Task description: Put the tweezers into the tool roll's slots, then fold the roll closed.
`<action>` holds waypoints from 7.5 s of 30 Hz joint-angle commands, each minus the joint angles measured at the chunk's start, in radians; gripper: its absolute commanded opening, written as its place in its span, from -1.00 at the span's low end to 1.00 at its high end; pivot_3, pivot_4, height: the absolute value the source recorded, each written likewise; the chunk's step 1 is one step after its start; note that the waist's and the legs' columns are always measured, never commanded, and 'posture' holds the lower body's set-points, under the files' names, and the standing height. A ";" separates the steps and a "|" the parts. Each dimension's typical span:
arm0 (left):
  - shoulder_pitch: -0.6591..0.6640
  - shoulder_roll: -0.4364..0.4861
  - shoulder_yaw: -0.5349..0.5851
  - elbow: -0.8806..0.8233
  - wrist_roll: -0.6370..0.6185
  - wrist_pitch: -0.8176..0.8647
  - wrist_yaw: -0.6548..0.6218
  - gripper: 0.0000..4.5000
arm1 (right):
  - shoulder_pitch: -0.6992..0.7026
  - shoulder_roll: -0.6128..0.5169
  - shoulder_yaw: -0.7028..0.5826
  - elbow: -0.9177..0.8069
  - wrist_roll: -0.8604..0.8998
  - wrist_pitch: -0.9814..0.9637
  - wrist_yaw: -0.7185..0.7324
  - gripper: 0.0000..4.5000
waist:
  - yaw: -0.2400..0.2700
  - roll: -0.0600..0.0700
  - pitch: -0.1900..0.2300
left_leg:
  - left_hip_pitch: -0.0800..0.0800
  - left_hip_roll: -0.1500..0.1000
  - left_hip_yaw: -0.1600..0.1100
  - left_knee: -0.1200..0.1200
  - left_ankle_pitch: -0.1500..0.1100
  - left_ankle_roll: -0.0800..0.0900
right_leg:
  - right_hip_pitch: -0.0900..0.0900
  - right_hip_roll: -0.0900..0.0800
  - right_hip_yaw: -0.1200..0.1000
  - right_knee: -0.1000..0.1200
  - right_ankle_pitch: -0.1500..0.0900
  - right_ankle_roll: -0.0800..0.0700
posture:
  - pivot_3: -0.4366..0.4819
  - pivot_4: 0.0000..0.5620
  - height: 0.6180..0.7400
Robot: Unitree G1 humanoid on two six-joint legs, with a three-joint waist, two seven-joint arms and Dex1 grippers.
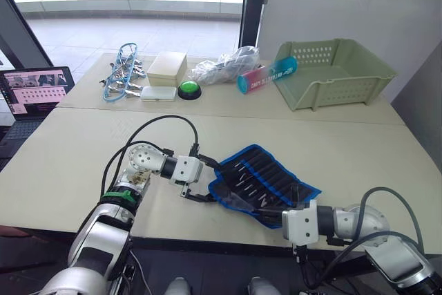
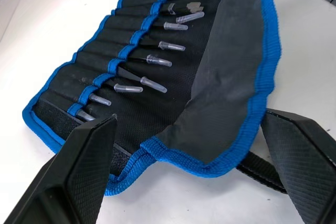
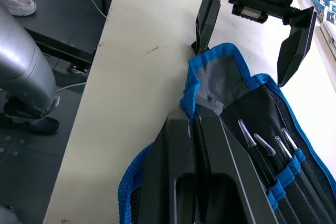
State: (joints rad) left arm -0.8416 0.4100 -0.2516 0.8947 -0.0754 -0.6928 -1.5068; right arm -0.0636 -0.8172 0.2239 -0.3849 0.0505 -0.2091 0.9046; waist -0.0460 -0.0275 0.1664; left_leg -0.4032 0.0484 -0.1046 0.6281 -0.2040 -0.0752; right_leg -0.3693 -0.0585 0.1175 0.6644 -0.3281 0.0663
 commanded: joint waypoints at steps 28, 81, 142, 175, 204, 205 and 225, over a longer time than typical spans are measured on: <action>-0.124 -0.054 0.025 0.218 0.053 -0.156 -0.026 -0.99 | 0.003 0.036 -0.029 -0.058 -0.032 0.052 -0.015 -1.00 | 0.000 0.000 0.000 | 0.000 0.000 -0.001 0.000 0.000 0.000 | 0.000 0.000 0.000 0.001 0.000 0.000 | -0.05 -0.47 1.00; 0.599 0.259 0.174 -0.903 -0.073 0.847 0.578 -1.00 | -0.238 0.332 0.024 0.125 -0.039 0.498 -0.192 -0.73 | -0.015 0.003 0.003 | 0.005 0.001 -0.001 0.000 0.000 0.000 | 0.000 0.000 0.000 0.012 -0.001 -0.001 | -0.05 -0.47 1.00; 0.719 -0.163 0.139 -0.976 -0.114 1.131 1.063 -0.71 | -0.218 0.674 0.134 0.157 -0.156 0.472 -0.457 -1.00 | -0.026 0.007 -0.001 | 0.009 0.000 -0.002 -0.003 0.000 0.000 | 0.002 0.000 0.001 0.009 -0.001 -0.001 | -0.05 -0.47 1.00; 0.774 -0.121 0.251 -1.065 -0.177 1.123 1.069 -0.71 | -0.072 0.609 0.037 0.051 -0.167 0.689 -0.552 -1.00 | -0.018 0.007 -0.003 | 0.017 0.001 -0.001 -0.006 -0.001 -0.002 | 0.014 0.000 -0.001 -0.001 -0.001 0.000 | -0.05 -0.47 1.00; 0.900 0.384 0.652 -1.017 -0.463 0.878 0.408 0.86 | -0.354 0.546 -0.375 0.076 0.425 1.400 -0.439 0.30 | -0.021 0.006 0.007 | -0.007 0.001 -0.001 -0.016 0.001 -0.003 | -0.016 -0.001 -0.001 0.001 -0.001 -0.002 | -0.05 -0.47 1.00; 0.902 0.383 0.648 -1.021 -0.464 0.882 0.407 0.98 | -0.356 0.558 -0.378 0.082 0.430 1.410 -0.450 0.30 | -0.022 0.006 0.007 | -0.007 0.001 -0.001 -0.017 0.003 -0.005 | -0.017 -0.001 0.000 0.002 -0.001 -0.002 | -0.05 -0.47 1.00; 0.918 0.336 0.597 -1.068 -0.460 0.895 0.448 1.00 | -0.371 0.670 -0.489 0.153 0.546 1.445 -0.556 -0.98 | -0.027 0.006 0.007 | -0.005 0.002 0.000 -0.017 0.004 -0.006 | -0.017 0.000 0.000 0.006 -0.001 -0.003 | -0.05 -0.47 1.00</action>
State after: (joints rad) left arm 0.0786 0.7499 0.3278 -0.1461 -0.5172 0.1964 -1.0786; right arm -0.4404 -0.1438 -0.2523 -0.2013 0.5729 1.2435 0.3554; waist -0.0725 -0.0217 0.1737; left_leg -0.4085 0.0499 -0.1048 0.6113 -0.1997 -0.0814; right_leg -0.3868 -0.0589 0.1175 0.6709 -0.3288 0.0637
